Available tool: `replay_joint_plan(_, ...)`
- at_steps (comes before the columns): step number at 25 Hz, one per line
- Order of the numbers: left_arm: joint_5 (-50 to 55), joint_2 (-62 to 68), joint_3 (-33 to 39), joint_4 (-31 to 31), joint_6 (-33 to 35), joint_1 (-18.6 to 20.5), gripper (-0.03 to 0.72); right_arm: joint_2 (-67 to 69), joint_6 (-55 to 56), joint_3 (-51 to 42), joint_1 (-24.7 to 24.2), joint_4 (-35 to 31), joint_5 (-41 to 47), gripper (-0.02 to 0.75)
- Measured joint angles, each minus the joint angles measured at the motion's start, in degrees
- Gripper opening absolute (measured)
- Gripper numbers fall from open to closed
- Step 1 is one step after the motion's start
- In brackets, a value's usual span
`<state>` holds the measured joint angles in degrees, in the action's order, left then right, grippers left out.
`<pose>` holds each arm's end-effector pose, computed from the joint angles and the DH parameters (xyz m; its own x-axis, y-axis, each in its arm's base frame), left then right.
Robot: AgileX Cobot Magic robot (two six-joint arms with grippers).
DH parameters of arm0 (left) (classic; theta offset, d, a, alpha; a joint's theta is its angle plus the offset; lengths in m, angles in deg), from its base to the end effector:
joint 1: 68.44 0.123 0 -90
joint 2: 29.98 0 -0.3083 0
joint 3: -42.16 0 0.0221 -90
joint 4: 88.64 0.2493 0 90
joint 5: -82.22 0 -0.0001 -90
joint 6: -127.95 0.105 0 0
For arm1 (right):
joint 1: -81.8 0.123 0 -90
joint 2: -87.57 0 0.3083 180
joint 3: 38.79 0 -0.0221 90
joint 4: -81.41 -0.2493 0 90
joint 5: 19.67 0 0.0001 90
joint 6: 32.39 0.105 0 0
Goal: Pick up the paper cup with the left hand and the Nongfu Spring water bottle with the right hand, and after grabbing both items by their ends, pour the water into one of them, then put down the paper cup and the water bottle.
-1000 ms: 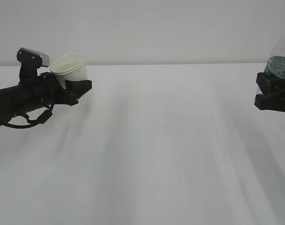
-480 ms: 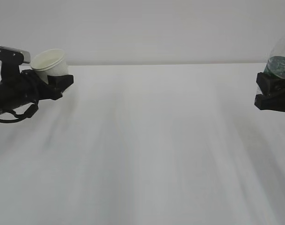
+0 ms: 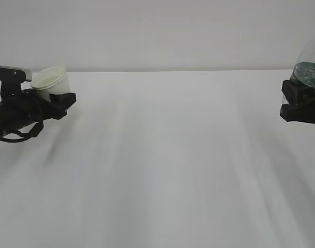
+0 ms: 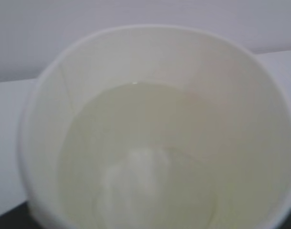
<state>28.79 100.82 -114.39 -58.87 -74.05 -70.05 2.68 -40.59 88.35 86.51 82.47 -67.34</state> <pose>0.4214 -0.0537 0.1168 -0.2772 -0.0431 -0.9598 0.3964 0.9049 -0.1551 0.2806 0.0246 0.2116 -0.1613 -0.1688 -0.9724 -0.1220 0.9811 -0.1500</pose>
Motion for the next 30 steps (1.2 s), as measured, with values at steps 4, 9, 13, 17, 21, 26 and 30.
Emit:
replay_joint_plan(4,-0.57,2.10,0.00,-3.54,2.42,0.00,0.447,0.00,0.31,0.00,0.00,0.09,0.00,0.421)
replay_joint_plan(9,-1.00,3.20,0.00,-7.40,5.40,0.00,0.446,0.00,0.72,0.00,0.00,0.33,0.00,0.421)
replay_joint_plan(13,-1.25,3.53,0.00,-9.79,7.47,0.00,0.446,0.00,1.06,0.00,0.00,0.58,0.00,0.420)
replay_joint_plan(17,-1.72,4.95,0.00,-12.40,8.73,0.00,0.446,0.00,1.39,0.00,0.00,0.67,0.00,0.420)
replay_joint_plan(21,-2.60,6.35,0.00,-14.66,9.28,0.00,0.446,0.00,2.00,0.00,0.00,1.18,0.00,0.420)
replay_joint_plan(26,-2.79,7.69,0.00,-17.55,10.34,0.00,0.446,0.00,2.22,0.00,0.00,2.10,0.00,0.420)
replay_joint_plan(30,-5.95,9.41,-0.21,-18.59,10.60,0.00,0.446,0.00,2.35,0.00,0.00,2.19,0.00,0.420)
